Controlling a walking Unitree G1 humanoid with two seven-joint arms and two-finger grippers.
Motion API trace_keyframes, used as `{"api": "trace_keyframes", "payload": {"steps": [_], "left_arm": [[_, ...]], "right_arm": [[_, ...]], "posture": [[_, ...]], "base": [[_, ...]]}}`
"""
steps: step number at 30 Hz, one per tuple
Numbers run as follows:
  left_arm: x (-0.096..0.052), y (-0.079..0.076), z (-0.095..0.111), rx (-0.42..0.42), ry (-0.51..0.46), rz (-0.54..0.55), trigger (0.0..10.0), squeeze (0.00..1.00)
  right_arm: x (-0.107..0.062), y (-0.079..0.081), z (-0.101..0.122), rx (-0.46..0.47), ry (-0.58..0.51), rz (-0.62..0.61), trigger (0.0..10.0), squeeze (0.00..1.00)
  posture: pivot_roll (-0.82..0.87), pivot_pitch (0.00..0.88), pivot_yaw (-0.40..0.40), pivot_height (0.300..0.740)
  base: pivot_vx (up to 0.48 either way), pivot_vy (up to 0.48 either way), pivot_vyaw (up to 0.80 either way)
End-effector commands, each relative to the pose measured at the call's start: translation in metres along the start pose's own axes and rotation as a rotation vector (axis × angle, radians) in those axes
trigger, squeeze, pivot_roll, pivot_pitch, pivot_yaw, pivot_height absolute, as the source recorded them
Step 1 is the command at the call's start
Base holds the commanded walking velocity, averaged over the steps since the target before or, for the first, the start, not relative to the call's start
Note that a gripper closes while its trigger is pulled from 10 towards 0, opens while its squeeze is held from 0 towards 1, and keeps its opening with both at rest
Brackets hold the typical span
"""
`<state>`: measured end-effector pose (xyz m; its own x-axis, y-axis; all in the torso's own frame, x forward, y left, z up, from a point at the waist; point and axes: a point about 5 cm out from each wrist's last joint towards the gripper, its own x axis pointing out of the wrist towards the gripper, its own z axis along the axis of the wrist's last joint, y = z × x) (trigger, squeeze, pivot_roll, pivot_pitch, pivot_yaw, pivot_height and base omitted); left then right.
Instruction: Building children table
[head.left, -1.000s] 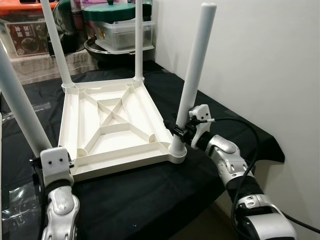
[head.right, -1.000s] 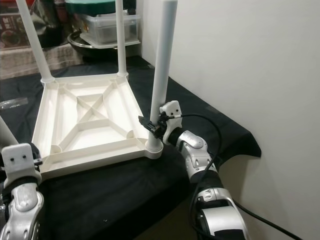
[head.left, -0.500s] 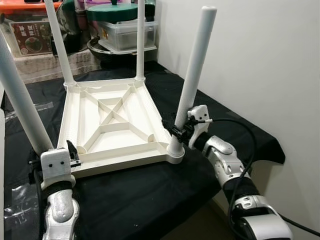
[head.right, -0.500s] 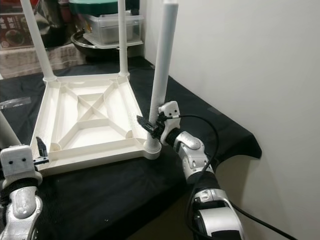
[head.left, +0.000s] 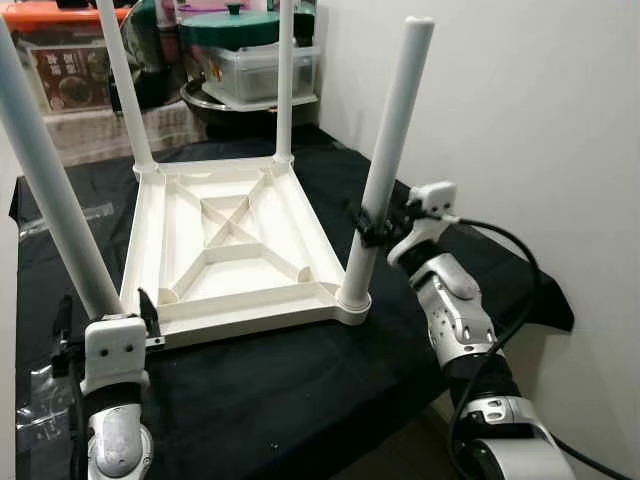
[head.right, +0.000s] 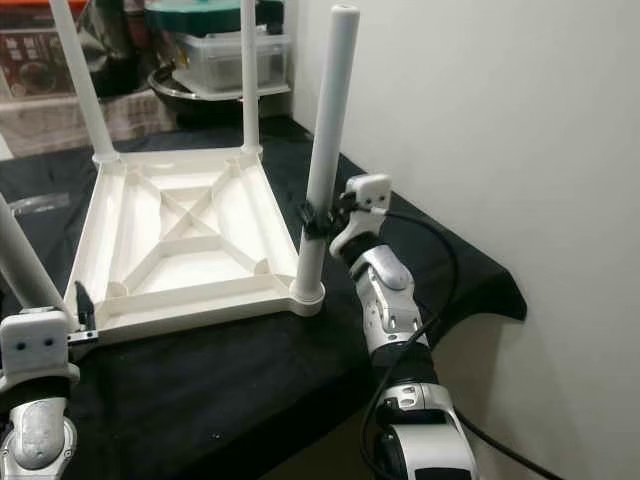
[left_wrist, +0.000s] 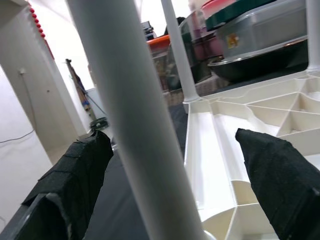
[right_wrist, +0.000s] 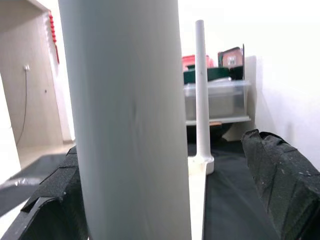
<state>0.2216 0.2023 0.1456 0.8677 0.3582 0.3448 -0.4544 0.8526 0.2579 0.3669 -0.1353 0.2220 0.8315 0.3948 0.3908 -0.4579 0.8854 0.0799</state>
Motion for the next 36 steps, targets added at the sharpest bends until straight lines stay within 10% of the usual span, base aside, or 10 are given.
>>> {"api": "trace_keyframes", "payload": {"steps": [1,7,8,9,10,25,26,35,36], "left_arm": [[-0.001,-0.004,0.003,-0.009,-0.015,-0.034,10.0,0.0],[-0.003,-0.02,0.006,-0.016,-0.035,-0.191,10.0,0.0],[-0.005,-0.025,0.008,-0.012,-0.049,-0.25,10.0,0.0],[-0.005,-0.025,0.008,-0.012,-0.049,-0.25,10.0,0.0],[-0.007,-0.028,0.009,-0.001,-0.067,-0.289,10.0,0.0],[-0.007,-0.035,0.006,-0.005,-0.064,-0.335,10.0,0.0],[-0.007,-0.035,0.006,-0.006,-0.064,-0.339,10.0,0.0],[-0.005,-0.038,0.004,-0.007,-0.064,-0.352,10.0,0.0],[-0.005,-0.039,0.003,-0.007,-0.063,-0.352,10.0,0.0]], "right_arm": [[0.001,0.001,0.005,0.016,-0.011,-0.008,10.0,1.0],[0.015,0.004,0.033,0.003,-0.057,0.031,10.0,1.0],[0.02,0.003,0.041,-0.008,-0.068,0.042,10.0,0.2],[0.02,0.003,0.041,-0.008,-0.068,0.042,10.0,0.2],[0.023,0.002,0.049,-0.02,-0.079,0.049,10.0,0.0],[0.05,-0.008,0.114,-0.114,-0.15,0.061,10.0,0.0],[0.052,-0.01,0.117,-0.103,-0.143,0.056,8.2,0.0],[0.057,-0.014,0.133,-0.071,-0.13,0.048,5.8,0.0],[0.058,-0.014,0.135,-0.069,-0.13,0.052,3.6,0.0]], "posture": [[0.06,0.0,-0.074,0.74],[0.06,0.0,-0.075,0.74],[0.06,0.0,-0.079,0.74],[0.06,0.0,-0.079,0.74],[0.06,0.0,-0.079,0.74],[0.06,0.0,-0.09,0.74],[0.05,0.0,-0.089,0.74],[0.05,0.0,-0.086,0.74],[0.05,0.0,-0.085,0.74]], "base": [[0.0,0.0,0.0],[0.0,0.0,0.0],[0.0,0.0,0.0],[0.0,0.0,0.0],[0.0,0.0,0.0],[0.0,0.0,0.0],[0.0,0.0,0.0],[0.0,0.0,0.0],[0.0,0.0,0.0]]}}
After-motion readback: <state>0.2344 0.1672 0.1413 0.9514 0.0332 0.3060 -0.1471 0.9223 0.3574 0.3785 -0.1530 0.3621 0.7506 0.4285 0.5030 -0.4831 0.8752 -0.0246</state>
